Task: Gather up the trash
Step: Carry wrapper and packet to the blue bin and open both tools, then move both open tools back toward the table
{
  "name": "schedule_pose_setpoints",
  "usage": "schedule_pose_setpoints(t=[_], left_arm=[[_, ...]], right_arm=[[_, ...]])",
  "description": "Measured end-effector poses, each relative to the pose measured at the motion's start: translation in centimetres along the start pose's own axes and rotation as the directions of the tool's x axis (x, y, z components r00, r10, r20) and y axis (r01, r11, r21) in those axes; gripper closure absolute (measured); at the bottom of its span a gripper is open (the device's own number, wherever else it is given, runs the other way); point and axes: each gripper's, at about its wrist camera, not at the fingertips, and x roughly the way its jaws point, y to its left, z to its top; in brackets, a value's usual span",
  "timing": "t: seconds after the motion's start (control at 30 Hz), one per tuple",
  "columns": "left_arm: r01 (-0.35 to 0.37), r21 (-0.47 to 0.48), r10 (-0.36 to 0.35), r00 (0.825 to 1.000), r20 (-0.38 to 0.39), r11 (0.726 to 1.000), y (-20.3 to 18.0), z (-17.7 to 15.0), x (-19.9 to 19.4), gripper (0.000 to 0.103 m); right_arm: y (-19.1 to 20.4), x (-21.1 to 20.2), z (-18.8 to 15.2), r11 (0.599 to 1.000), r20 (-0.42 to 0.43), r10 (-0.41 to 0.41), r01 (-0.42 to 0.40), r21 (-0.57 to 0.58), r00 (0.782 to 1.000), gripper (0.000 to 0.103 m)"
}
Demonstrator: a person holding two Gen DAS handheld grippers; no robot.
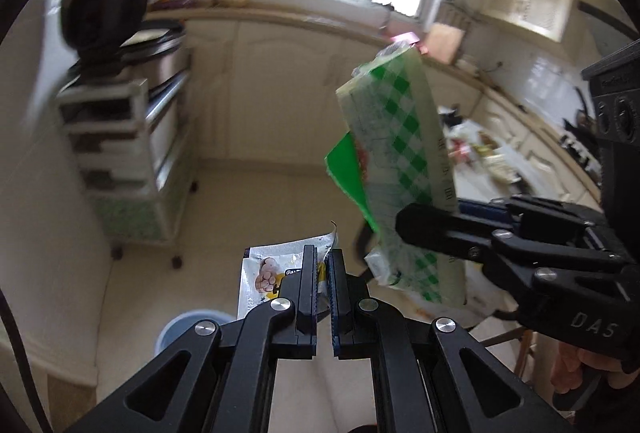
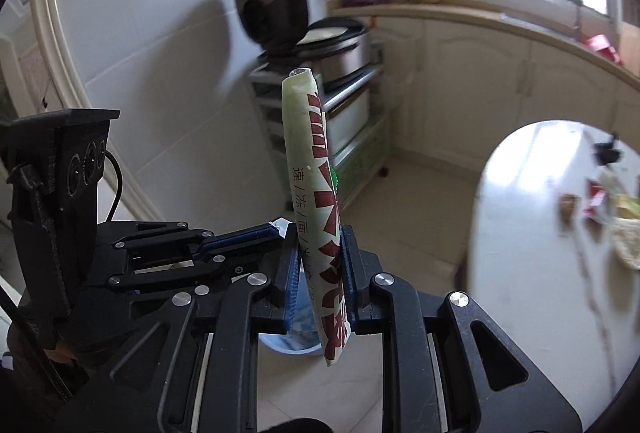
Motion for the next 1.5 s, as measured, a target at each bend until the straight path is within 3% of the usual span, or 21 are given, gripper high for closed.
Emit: schedule_pose_setpoints(t=[0.17,0.37,0.53,0.77,0.83,1.1,1.17,1.3,1.4,1.5], left_arm=[[-0.070,-0.091,0.061,0.993,-0.098,0.993,6.1,-3.0,2.1,0.102],[-0.109,-0.177,0.073,0.977,-0.202,0.978,11.0,-5.8,5.5,0.101],[-0.141,-0.199,0.089,0.964,-0.251,0.970,12.5,-6.4,8.0,0.100],[-0.224,-0.241,0.145,0.940,-0.308,0.944,14.8,-5.9,10.9,0.092],[-0.239,-0.260,0.151,0.936,-0.318,0.935,15.0,-5.6,11.4,0.084],[-0.294,-0.265,0.215,0.933,-0.290,0.918,13.6,-5.4,9.2,0.072],[-0.300,-0.258,0.229,0.935,-0.273,0.918,12.7,-4.9,8.2,0.069],[-0.298,-0.243,0.251,0.945,-0.208,0.923,10.4,-4.1,5.4,0.061],[-0.287,-0.226,0.265,0.956,-0.124,0.931,7.6,-2.6,2.8,0.048],[-0.260,-0.193,0.260,0.965,-0.027,0.946,3.9,-1.0,0.1,0.043]], right_arm=[[2.9,8.8,-0.6,1.000,-0.106,0.027,-0.028,-0.013,0.994,0.085],[3.5,18.0,-2.7,0.998,-0.243,0.069,-0.068,0.011,0.968,0.085],[3.2,22.7,-4.1,0.996,-0.313,0.094,-0.086,0.037,0.945,0.085],[2.8,25.9,-5.2,0.993,-0.356,0.115,-0.099,0.064,0.927,0.085],[2.7,26.2,-5.6,0.991,-0.359,0.130,-0.108,0.082,0.924,0.085],[3.5,25.4,-5.0,0.987,-0.336,0.154,-0.131,0.092,0.929,0.077],[3.6,24.4,-4.4,0.990,-0.320,0.131,-0.107,0.091,0.938,0.060],[3.6,20.7,-2.8,0.994,-0.250,0.090,-0.073,0.076,0.964,0.056],[3.6,16.6,-1.5,0.996,-0.175,0.066,-0.056,0.064,0.982,0.041],[3.4,11.2,-0.2,0.998,-0.084,0.039,-0.035,0.049,0.996,0.030]])
